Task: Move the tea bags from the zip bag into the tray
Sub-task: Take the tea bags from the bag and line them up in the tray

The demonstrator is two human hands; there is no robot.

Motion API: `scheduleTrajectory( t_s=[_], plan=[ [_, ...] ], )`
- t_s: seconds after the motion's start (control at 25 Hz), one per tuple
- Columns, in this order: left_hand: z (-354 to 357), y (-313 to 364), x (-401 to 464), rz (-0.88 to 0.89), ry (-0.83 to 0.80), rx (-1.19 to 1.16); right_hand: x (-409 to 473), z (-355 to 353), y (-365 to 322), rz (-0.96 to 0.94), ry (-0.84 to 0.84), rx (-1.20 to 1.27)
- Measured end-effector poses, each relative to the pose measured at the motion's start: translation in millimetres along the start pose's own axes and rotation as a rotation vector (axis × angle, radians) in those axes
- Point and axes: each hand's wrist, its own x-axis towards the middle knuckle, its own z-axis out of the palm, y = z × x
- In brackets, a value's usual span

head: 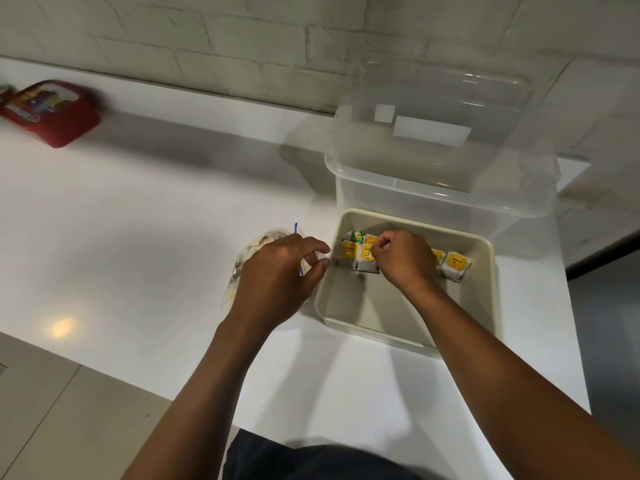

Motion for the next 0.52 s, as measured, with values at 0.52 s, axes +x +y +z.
scheduleTrajectory(
  t_s=[0.52],
  plan=[
    [-0.6, -0.1, -0.8, -0.008, 0.003, 0.011, 1.8, -1.3, 1.3, -0.054, 0.054, -0.184]
  ],
)
